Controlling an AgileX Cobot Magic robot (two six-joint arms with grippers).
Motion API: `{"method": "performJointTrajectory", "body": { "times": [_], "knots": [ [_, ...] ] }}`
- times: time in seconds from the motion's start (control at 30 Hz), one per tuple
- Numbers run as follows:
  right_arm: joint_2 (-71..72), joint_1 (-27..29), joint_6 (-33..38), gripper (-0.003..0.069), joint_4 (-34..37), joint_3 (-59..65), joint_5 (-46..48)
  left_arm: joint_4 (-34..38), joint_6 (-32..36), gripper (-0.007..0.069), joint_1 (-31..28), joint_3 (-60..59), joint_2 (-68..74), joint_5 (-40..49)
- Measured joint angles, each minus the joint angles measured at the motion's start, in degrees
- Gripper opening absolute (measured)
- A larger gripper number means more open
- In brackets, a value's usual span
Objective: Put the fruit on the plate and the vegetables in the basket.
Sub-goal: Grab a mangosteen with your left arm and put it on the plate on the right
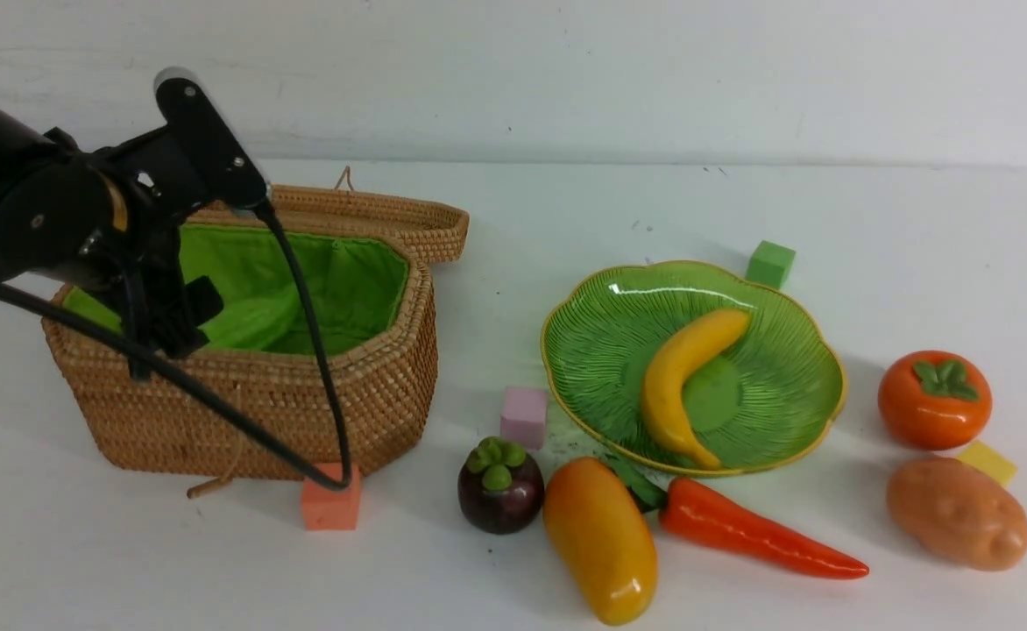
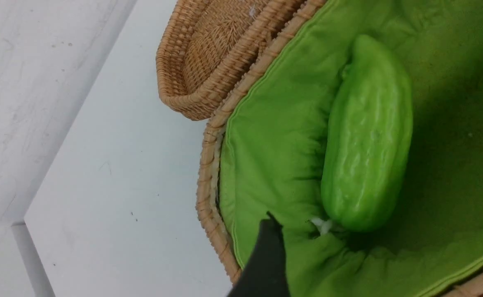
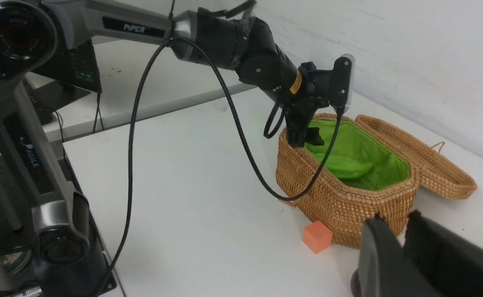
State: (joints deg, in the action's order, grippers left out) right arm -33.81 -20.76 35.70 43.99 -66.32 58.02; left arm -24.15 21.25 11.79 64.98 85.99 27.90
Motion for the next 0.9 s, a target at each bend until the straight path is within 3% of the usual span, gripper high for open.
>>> {"method": "performJointTrajectory", "body": {
  "times": [0.13,0.2,0.23,0.37,0.43,0.5,0.63,0.8,0.9],
  "knots": [
    [0.0,0.0,-2.5,0.0107,-2.8,0.0,0.1,6.4,-2.5,0.0547,0.0,0.0,-3.7,1.6],
    [0.0,0.0,-4.7,0.0107,-4.8,0.0,0.2,15.3,-7.6,0.0418,0.0,0.0,-7.3,3.9],
    [0.0,0.0,-4.9,0.0107,-4.9,0.0,0.2,16.2,-8.1,0.0418,0.0,0.0,-7.6,4.2],
    [0.0,0.0,-7.7,0.0107,-7.8,0.0,1.0,32.7,-14.8,0.0103,0.0,0.2,-13.0,11.9],
    [0.0,0.0,-8.7,0.0107,-9.1,0.0,1.5,38.0,-15.6,0.0004,0.0,0.2,-14.1,16.7],
    [0.0,0.0,-10.1,0.0107,-10.7,0.0,1.7,42.4,-16.2,-0.0013,0.0,0.2,-14.6,22.5],
    [0.0,0.0,-13.1,0.0107,-14.6,0.0,1.7,44.6,-17.2,-0.0013,2.3,0.2,-14.8,26.2],
    [0.0,0.0,-17.7,0.0107,-19.6,0.0,1.8,39.9,-21.9,-0.0013,11.1,0.2,-14.6,26.4],
    [0.0,0.0,-20.3,0.0107,-22.1,0.0,1.9,33.8,-28.5,-0.0013,18.8,0.2,-13.5,26.7]
  ]
}}
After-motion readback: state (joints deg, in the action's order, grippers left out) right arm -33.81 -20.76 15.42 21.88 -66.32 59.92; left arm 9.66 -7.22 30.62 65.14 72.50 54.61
